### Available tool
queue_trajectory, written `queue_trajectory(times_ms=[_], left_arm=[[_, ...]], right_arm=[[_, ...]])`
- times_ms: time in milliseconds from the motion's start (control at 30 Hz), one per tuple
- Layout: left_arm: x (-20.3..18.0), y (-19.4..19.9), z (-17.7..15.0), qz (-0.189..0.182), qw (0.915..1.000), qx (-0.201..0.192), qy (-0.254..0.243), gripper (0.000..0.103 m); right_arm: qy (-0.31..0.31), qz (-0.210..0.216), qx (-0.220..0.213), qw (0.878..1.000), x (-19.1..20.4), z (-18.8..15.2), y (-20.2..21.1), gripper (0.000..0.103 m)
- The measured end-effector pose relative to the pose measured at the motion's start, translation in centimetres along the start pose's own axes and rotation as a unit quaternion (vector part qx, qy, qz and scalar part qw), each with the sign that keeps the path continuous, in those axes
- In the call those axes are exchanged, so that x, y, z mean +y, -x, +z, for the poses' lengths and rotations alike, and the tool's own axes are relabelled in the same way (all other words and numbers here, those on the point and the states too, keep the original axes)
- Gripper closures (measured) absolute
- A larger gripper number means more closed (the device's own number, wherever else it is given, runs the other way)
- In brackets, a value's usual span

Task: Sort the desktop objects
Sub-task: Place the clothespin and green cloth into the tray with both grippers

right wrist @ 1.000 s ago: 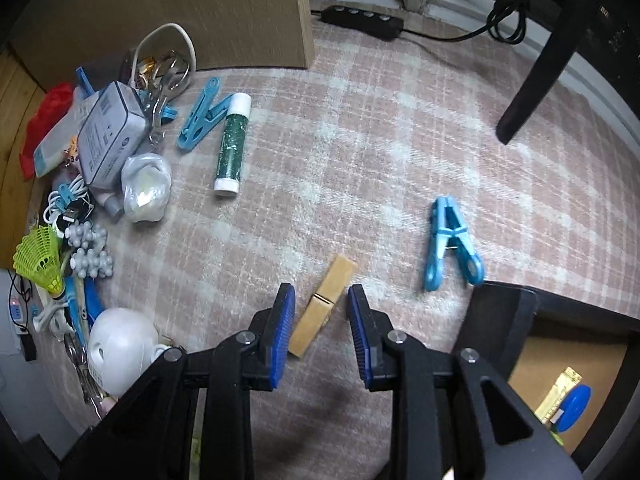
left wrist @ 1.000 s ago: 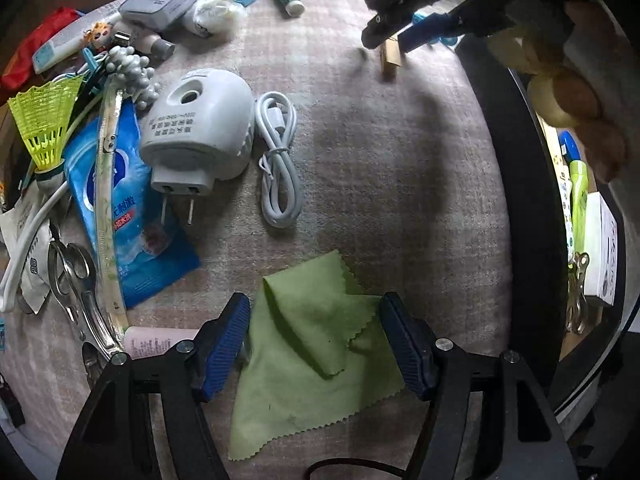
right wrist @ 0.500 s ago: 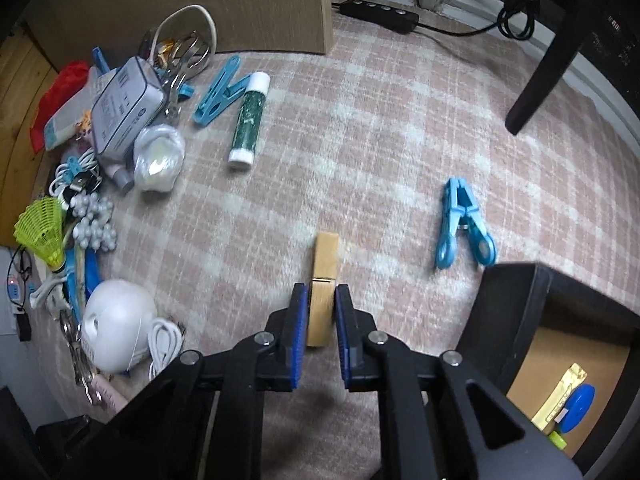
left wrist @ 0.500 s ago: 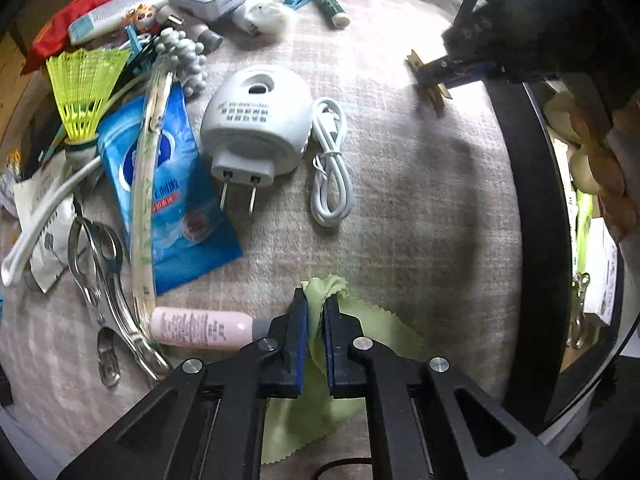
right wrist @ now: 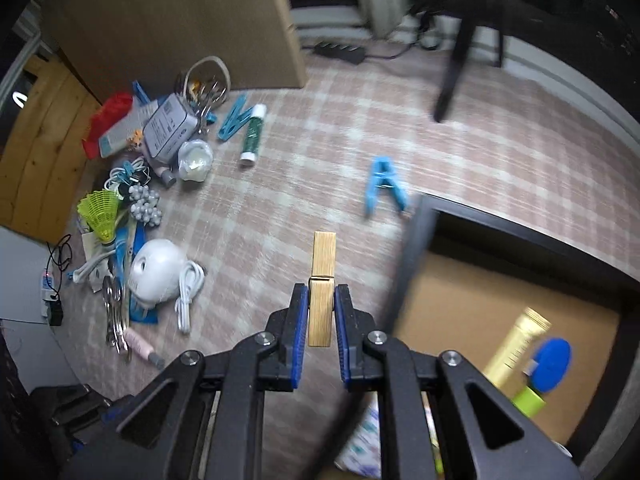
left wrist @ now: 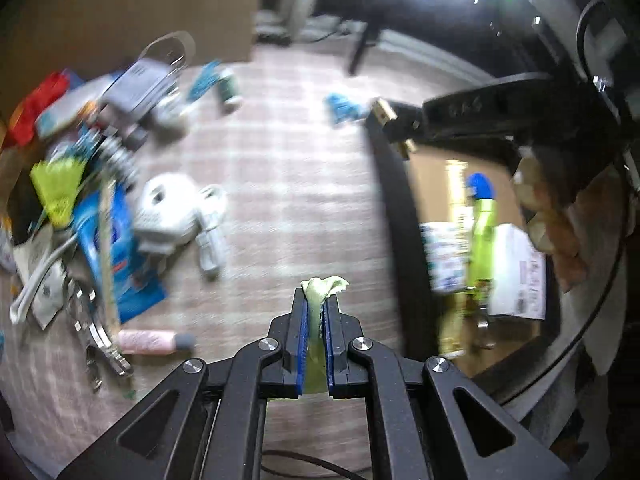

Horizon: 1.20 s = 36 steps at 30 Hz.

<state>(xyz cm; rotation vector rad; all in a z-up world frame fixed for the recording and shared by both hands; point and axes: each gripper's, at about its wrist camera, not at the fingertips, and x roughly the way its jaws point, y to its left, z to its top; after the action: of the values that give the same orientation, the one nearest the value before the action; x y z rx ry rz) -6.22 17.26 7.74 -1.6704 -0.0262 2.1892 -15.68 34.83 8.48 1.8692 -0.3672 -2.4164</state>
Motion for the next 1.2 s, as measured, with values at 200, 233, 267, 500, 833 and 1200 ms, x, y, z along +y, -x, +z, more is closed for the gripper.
queue_trajectory(times_ms=[200,233,267,500,833,1200], left_arm=[[-6.7,1.4,1.1,-0.056,0.9973,-0.003,-0.047,0.097],[-7.5,1.5,1.3,-0.063,0.9965,-0.001,-0.055,0.097],[-9.0,1.3,1.5,-0.071,0.9951,0.001,-0.069,0.097],[-15.4,-1.4,1.7,-0.094,0.9881,0.021,-0.119,0.097],[-19.5,-4.0,1.0,-0.085,0.9821,0.056,-0.158,0.084],[-16.3,-3.1,1.3,-0.061,0.9899,0.034,-0.123,0.076]], right_arm=[[-0.031,-0.021,-0.021,0.999,-5.8,-2.9,4.1,0.089],[-0.036,-0.027,-0.024,0.999,-6.8,-3.3,4.8,0.089],[-0.045,-0.035,-0.027,0.998,-7.8,-3.9,5.3,0.089],[-0.113,-0.070,-0.033,0.991,-15.5,-7.6,7.7,0.089],[-0.160,-0.084,-0.030,0.983,-20.6,-10.3,8.0,0.089],[-0.133,-0.088,-0.031,0.987,-18.7,-9.1,8.2,0.082]])
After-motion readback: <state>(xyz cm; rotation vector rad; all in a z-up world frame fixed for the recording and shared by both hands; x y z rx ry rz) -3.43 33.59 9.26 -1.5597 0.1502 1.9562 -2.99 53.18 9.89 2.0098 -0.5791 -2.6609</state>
